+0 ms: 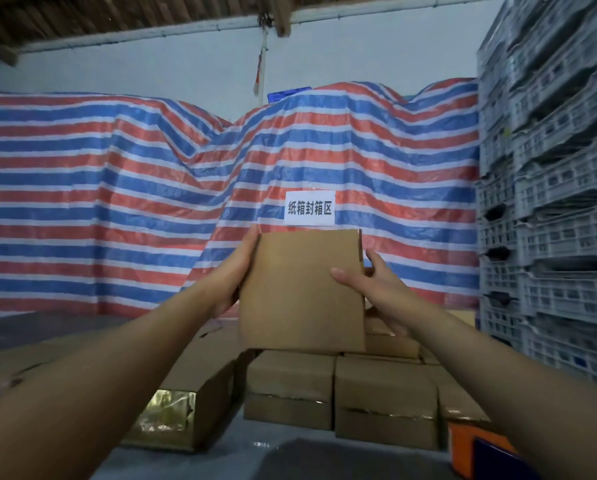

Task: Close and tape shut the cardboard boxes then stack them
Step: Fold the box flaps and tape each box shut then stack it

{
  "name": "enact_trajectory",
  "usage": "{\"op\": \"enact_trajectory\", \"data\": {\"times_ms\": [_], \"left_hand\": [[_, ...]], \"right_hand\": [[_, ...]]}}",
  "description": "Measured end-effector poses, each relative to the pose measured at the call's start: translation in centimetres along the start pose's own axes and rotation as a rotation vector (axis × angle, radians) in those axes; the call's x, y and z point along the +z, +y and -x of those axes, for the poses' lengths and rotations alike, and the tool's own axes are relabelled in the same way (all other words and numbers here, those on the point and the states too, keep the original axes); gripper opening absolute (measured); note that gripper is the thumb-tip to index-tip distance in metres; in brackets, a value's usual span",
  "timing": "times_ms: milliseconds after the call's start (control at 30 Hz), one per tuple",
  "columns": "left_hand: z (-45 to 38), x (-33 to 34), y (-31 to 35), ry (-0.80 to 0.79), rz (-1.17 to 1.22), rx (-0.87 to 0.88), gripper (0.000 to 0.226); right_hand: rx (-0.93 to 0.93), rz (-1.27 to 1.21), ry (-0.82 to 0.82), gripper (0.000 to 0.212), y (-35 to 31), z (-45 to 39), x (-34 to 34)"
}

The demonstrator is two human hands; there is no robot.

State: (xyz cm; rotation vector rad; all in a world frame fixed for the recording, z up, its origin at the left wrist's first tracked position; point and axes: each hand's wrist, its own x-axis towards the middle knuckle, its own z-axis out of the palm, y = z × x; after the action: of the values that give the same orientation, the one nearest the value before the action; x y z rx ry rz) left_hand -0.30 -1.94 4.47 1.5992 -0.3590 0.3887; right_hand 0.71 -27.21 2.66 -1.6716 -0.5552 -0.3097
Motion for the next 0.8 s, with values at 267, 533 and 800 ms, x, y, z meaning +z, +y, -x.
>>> {"op": "enact_trajectory", "data": {"times_ms": [267, 533, 800], "left_hand": [[3.0, 6.8, -2.5, 0.024, 0.121, 0.0, 0.047], [6.2, 9.2, -12.2, 0.119, 0.093, -0.142, 0.086], [7.4, 10.3, -15.6, 0.155, 0.076, -0.032, 0.072]], "right_hand": [[0.058, -0.105, -0.011, 0.117, 2.7, 6.9, -4.6], [0.185, -0.194, 0.099, 0.123, 11.3, 10.6, -3.5], [0.196, -0.202, 0.153, 0.128, 15.1, 11.6, -2.9]]}}
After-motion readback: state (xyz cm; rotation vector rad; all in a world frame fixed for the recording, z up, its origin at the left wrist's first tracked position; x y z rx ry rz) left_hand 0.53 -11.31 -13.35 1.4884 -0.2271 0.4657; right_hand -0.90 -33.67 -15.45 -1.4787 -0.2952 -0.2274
